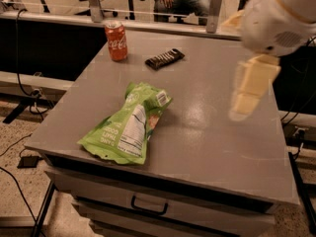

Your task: Pick green rice chip bag

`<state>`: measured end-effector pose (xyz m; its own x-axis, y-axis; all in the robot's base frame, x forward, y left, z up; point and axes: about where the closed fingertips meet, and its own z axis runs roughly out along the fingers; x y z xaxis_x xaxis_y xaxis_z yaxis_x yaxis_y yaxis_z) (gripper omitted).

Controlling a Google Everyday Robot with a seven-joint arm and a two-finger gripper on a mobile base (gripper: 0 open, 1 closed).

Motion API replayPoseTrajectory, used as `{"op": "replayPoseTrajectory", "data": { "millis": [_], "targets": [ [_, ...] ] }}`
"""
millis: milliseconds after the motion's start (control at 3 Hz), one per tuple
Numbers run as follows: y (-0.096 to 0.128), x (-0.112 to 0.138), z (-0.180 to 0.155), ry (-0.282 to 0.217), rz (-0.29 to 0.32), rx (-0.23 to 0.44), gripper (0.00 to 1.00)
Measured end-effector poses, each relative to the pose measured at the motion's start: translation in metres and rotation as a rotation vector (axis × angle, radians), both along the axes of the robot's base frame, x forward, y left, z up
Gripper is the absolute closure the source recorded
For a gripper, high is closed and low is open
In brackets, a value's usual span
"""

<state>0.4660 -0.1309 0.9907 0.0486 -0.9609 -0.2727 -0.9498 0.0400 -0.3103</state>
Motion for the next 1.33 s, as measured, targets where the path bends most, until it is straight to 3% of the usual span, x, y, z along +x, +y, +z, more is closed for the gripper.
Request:
{"op": "replayPoseTrajectory", "data": {
  "millis": [333, 667, 1333],
  "targets": [
    [0.101, -0.003, -0.004, -0.023, 0.304, 0.015, 0.0],
    [0.164, -0.011, -0.042, -0.018, 0.473, -0.047, 0.0],
    [0.164, -0.007, -0.052, 0.006, 0.501, -0.068, 0.0]
  ]
}}
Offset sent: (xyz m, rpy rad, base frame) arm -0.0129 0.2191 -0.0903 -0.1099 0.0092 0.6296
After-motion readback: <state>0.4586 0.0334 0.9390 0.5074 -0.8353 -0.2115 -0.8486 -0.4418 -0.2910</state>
